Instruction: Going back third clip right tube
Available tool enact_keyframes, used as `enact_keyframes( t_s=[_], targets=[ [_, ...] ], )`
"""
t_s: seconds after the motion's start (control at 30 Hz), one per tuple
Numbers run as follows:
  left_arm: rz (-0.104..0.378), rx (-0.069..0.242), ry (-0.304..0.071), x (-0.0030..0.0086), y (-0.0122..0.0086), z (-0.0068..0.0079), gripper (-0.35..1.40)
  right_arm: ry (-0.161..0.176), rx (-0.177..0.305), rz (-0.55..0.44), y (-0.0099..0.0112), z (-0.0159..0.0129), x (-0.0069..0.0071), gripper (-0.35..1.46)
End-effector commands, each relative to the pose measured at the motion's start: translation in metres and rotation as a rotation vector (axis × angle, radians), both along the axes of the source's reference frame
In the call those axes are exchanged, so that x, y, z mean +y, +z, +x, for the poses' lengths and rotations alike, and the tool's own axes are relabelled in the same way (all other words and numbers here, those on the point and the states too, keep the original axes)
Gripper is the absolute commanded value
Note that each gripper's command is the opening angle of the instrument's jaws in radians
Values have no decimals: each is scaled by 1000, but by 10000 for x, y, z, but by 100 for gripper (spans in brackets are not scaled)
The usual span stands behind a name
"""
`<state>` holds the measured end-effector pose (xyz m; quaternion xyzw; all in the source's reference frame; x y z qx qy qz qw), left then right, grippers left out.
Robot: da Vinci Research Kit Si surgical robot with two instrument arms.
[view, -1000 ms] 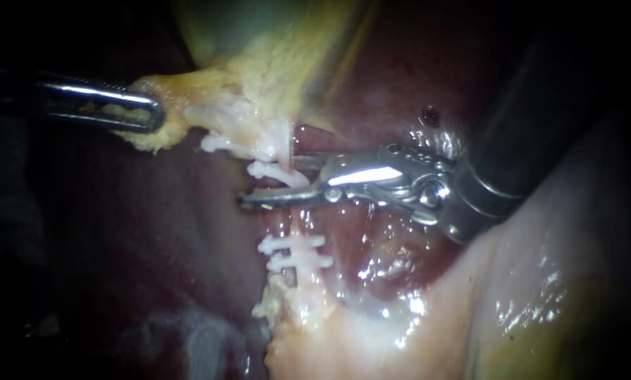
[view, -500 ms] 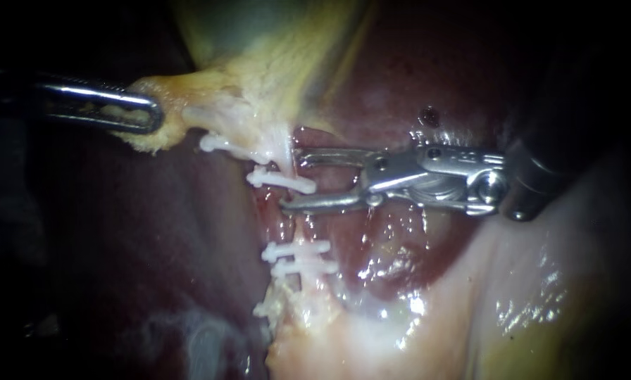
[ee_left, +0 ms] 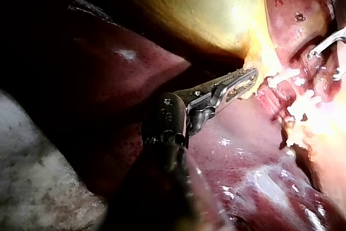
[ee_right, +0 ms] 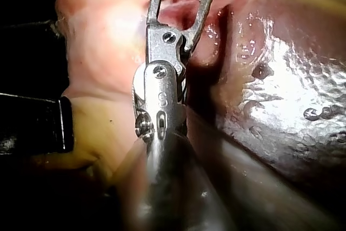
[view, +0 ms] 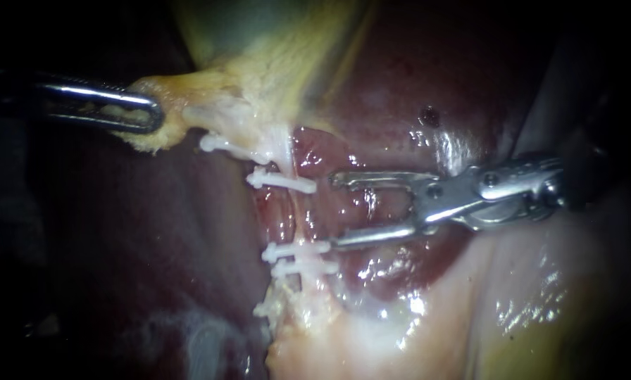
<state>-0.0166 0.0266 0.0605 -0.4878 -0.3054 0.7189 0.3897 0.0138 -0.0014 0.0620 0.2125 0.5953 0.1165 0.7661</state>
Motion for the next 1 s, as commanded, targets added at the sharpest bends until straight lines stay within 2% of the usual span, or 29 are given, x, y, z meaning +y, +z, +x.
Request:
enact_keyframes(
  t_s=[0.03, 0.27, 0.5, 0.73, 1.0],
  targets=[
    [0, 0, 0, 0, 2, 0, -35, -2, 2, -4, -1, -3, 0, 50],
    [-4, 1, 0, -2, 9, -3, -35, -9, 4, -11, -2, -11, 0, 50],
    [-10, 3, 0, -3, 25, -10, -35, -10, 5, -11, -4, -12, -2, 50],
    [-14, 0, 9, -7, 49, -33, -35, -12, 6, -11, -4, -13, -3, 50],
    [-5, -4, 18, -20, 71, -60, -35, -13, 6, -11, -5, -14, -4, 50]
  ],
)
